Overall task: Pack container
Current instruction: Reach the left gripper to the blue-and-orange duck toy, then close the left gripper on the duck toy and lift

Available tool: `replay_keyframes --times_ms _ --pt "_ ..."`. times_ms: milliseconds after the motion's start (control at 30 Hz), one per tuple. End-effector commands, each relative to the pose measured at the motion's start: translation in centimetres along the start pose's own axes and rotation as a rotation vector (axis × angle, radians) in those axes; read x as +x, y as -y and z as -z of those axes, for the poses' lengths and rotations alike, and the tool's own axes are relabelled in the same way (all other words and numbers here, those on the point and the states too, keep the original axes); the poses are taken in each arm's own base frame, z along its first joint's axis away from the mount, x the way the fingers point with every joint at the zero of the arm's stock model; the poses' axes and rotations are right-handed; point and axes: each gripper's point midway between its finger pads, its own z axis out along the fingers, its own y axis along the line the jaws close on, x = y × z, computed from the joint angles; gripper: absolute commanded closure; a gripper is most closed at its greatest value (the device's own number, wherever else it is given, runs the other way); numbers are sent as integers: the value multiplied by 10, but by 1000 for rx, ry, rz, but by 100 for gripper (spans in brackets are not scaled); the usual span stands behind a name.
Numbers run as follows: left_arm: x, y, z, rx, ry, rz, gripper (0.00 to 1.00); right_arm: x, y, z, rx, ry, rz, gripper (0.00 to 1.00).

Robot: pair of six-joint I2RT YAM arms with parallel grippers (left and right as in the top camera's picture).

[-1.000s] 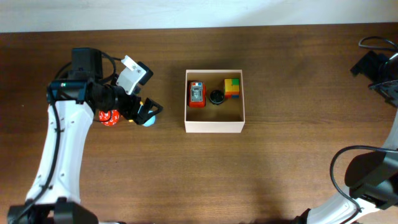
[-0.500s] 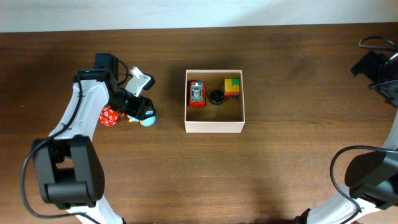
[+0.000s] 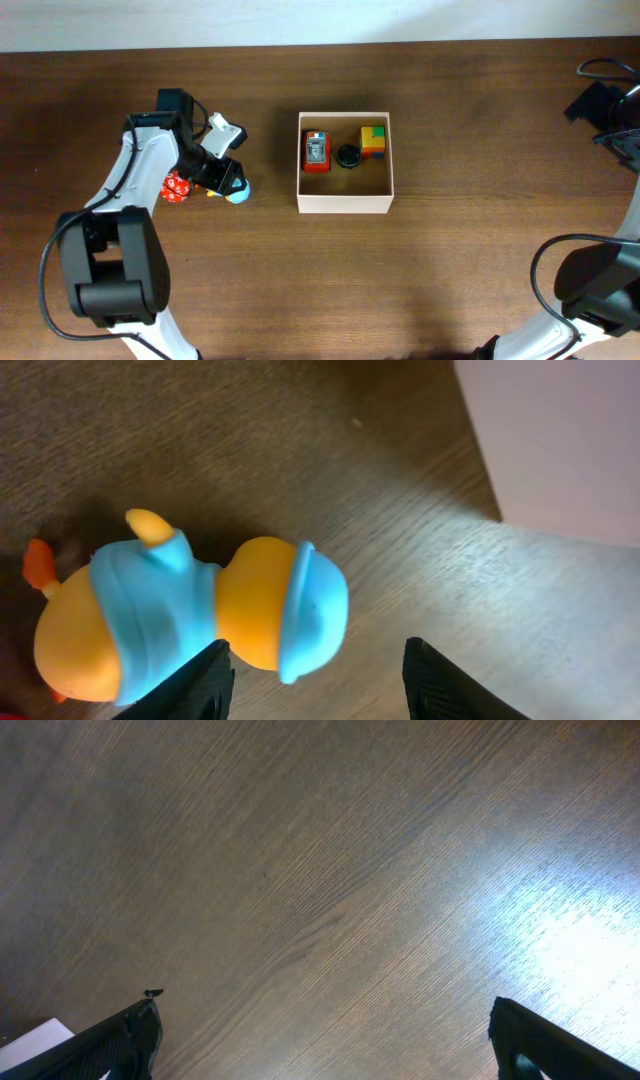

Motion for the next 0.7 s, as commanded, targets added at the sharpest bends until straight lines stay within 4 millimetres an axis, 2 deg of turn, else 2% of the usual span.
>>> replay_keyframes --times_ms 0,400,667 --pt "-1 -8 -4 -18 -12 16 45 -3 -1 12 -13 32 -8 1" --pt "-2 -8 -8 -19 -9 10 46 -3 -1 12 -13 32 -8 1" --pt "-4 2 -26 -2 -36 -21 46 -3 -1 12 -13 32 -8 1"
